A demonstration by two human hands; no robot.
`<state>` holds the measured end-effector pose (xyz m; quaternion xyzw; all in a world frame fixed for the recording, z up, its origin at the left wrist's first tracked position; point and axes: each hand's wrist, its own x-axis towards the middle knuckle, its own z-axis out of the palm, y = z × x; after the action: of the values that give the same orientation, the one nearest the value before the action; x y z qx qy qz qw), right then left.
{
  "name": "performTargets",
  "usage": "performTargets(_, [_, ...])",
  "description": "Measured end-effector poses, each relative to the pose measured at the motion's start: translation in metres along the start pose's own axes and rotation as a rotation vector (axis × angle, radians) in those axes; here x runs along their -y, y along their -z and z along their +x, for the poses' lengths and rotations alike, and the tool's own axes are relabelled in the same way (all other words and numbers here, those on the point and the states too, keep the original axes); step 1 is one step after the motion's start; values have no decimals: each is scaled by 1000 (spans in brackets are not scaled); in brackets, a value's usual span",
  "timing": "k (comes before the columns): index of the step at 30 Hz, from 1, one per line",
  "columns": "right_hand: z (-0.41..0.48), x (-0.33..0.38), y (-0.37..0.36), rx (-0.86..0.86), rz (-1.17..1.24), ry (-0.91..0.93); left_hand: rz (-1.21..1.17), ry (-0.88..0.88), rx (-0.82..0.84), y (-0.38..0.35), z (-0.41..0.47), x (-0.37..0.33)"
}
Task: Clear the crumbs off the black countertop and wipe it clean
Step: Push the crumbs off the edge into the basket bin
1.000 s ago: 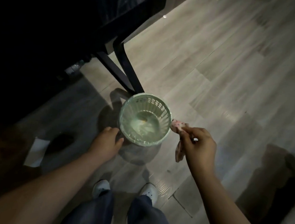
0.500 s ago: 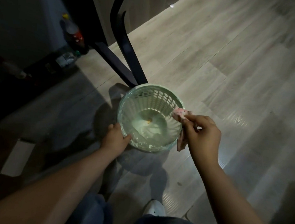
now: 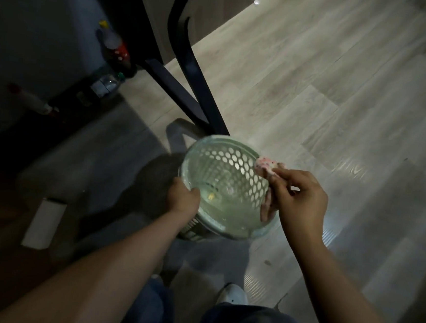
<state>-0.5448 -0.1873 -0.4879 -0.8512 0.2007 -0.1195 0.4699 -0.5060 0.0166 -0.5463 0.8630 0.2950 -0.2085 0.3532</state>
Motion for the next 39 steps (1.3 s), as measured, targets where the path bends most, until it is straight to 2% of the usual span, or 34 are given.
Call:
performTargets(4, [-18,49,28,36,1,-18,34,-60,48,56,-51,-8])
performTargets(9, [-47,128,67,87,-3,-6,-48,22,45,123,-135,-13])
performTargets(12, [-64,172,88,143,27,-2,-143,87,-18,156,-186,-23])
performTargets(15, [-71,216,107,242,-23,74,-223,160,-81,191,-223,-30])
performTargets(18, [-69,260,125,343,-38,183,-191,202,-94,226,-249,-35])
performTargets(23, [-72,324,144,412,-18,303,-218,224,-127,275,-301,-33])
performTargets(30, [-84,379,151,532,3,373,-196,323,-201,324,-349,-10])
performTargets(36, [-86,408,140,650,-29,409,-81,488,-107,356,-352,4])
performTargets(39, [-92,415,127,672,-40,400,-95,474,-74,368,-352,17])
